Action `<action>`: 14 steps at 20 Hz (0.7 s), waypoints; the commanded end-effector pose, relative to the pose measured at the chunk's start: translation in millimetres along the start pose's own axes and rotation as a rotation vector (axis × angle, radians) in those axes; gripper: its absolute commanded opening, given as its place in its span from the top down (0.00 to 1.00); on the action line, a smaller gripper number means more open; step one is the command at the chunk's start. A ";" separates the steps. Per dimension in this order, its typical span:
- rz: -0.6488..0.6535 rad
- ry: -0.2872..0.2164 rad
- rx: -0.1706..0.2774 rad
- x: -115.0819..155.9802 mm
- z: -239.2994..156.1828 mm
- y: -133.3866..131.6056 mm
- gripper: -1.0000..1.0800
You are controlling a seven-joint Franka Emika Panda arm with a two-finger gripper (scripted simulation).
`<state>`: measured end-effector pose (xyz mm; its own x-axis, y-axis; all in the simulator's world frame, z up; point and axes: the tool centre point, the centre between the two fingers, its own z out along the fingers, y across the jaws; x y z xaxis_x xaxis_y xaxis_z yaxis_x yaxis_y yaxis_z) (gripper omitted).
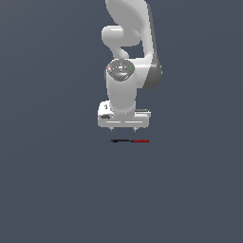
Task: Pick up the object and move it to a goal position.
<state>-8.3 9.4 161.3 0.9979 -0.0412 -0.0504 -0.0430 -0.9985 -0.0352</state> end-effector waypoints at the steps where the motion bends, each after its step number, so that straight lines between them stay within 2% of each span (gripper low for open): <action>1: 0.000 0.000 0.000 0.0 0.0 0.0 0.04; 9: 0.052 -0.009 -0.008 3.1 -4.6 19.4 0.04; 14: 0.054 -0.009 -0.008 3.1 -4.5 19.7 0.04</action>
<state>-5.8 -11.3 165.2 0.9937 -0.0943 -0.0611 -0.0959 -0.9951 -0.0237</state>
